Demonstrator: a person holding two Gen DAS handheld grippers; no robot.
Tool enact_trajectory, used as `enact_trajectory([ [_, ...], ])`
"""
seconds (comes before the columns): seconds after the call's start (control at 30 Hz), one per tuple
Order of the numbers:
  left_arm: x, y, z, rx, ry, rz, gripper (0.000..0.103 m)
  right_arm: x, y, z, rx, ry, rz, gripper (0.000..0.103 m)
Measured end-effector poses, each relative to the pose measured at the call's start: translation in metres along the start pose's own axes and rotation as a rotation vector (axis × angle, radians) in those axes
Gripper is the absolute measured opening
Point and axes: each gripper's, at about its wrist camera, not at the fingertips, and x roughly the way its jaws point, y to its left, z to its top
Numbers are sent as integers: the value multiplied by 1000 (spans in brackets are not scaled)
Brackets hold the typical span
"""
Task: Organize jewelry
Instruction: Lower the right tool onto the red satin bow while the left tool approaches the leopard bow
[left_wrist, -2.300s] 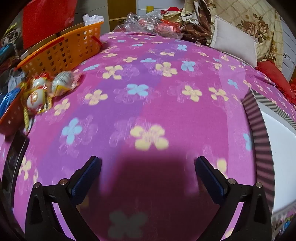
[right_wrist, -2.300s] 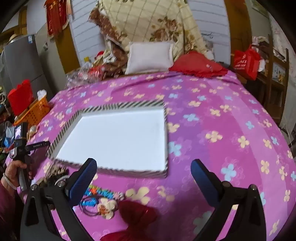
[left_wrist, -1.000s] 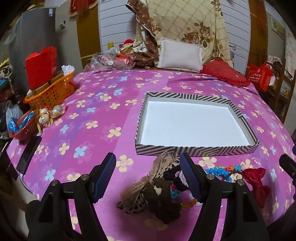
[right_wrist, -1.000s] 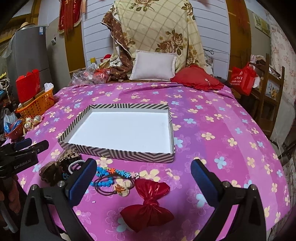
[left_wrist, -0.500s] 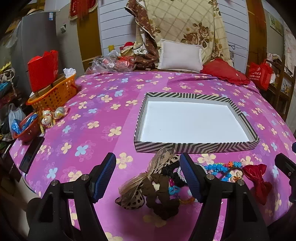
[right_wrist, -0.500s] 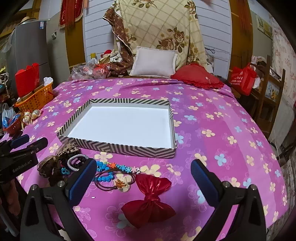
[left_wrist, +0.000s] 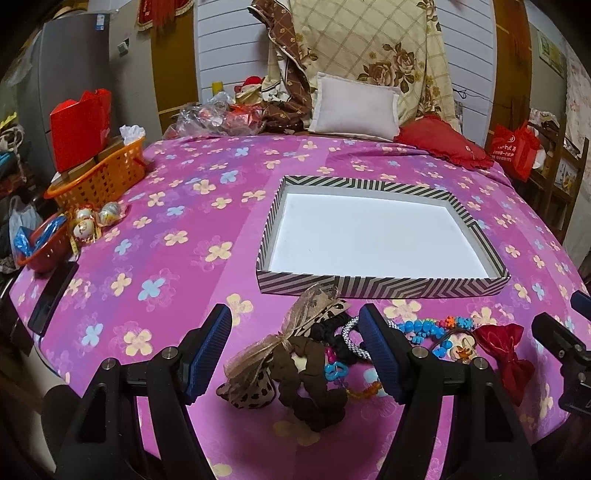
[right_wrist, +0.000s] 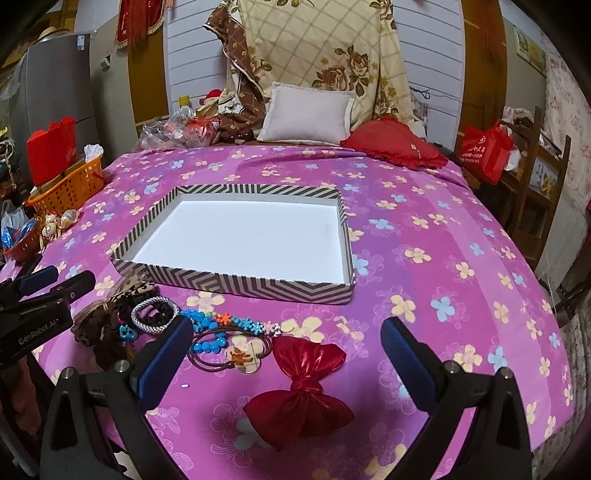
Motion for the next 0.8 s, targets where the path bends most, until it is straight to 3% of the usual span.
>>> enact_trajectory([
  [0.2,1,-2,-3,5,11,-15,54,2,3,-2,-5,14,34,103],
  [0.8,3,-5,-7,13,24,-16,54,5,6,-4,-14,29,31,103],
])
